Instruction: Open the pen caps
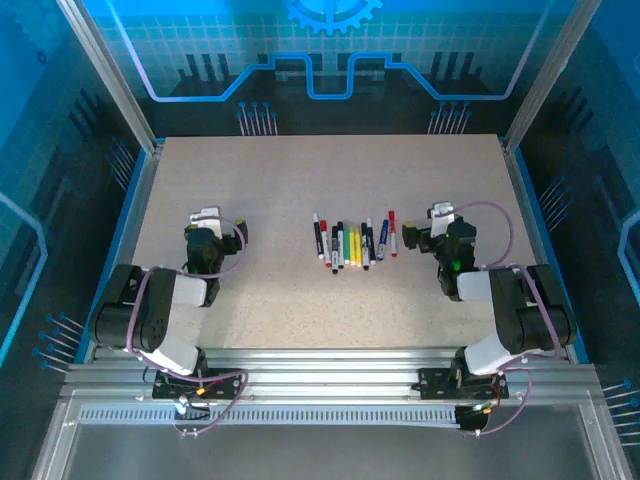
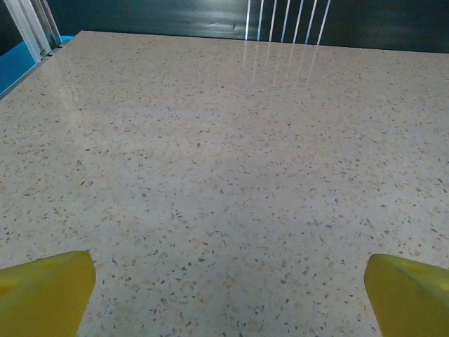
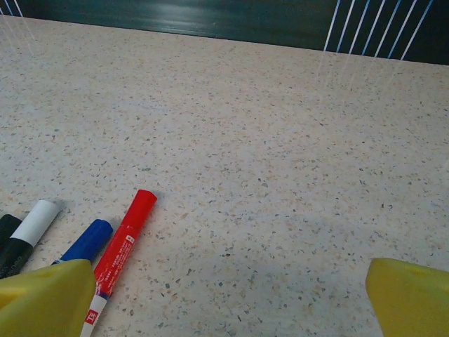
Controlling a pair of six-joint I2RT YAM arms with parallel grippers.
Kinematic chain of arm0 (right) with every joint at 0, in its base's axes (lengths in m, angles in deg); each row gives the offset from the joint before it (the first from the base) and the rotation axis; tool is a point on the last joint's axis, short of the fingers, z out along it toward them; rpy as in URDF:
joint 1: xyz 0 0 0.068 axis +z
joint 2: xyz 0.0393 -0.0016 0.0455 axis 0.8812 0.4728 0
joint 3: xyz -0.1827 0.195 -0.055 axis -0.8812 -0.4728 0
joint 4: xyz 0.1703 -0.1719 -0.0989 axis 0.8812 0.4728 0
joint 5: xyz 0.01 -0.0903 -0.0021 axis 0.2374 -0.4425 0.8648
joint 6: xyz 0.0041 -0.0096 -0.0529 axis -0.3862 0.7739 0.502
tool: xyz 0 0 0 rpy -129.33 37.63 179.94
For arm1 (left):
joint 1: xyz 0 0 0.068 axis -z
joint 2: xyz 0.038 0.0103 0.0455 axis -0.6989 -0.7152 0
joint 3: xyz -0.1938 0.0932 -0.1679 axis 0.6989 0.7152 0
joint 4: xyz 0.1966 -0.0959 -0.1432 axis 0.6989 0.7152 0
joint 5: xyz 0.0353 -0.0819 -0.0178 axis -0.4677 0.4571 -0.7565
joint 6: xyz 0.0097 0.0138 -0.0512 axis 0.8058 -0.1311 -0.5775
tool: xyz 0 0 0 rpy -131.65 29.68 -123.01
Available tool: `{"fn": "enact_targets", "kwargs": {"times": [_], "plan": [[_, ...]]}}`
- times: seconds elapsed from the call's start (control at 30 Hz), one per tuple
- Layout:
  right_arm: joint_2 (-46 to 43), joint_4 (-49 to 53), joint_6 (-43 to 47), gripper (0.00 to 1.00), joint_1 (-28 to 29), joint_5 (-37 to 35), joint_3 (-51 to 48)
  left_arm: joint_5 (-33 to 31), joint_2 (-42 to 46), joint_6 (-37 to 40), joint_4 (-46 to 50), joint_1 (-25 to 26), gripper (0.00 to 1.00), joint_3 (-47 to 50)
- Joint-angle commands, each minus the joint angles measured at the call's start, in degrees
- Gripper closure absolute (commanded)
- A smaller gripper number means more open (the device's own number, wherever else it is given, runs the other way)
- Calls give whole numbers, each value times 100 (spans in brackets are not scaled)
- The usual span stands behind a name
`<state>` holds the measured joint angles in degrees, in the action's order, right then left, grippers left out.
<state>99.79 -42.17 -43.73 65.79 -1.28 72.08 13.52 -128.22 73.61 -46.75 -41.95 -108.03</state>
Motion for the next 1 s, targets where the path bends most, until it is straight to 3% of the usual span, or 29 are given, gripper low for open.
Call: {"fn": "enact_targets", "kwargs": {"times": [0.0,0.97], "plan": [[6,-42,60,0,-45,45,19,112,-4,-8,37,-64,1,-113],[9,-20,19,0,-120,174,26,127,0,-17,52,-64,1,-123]]}}
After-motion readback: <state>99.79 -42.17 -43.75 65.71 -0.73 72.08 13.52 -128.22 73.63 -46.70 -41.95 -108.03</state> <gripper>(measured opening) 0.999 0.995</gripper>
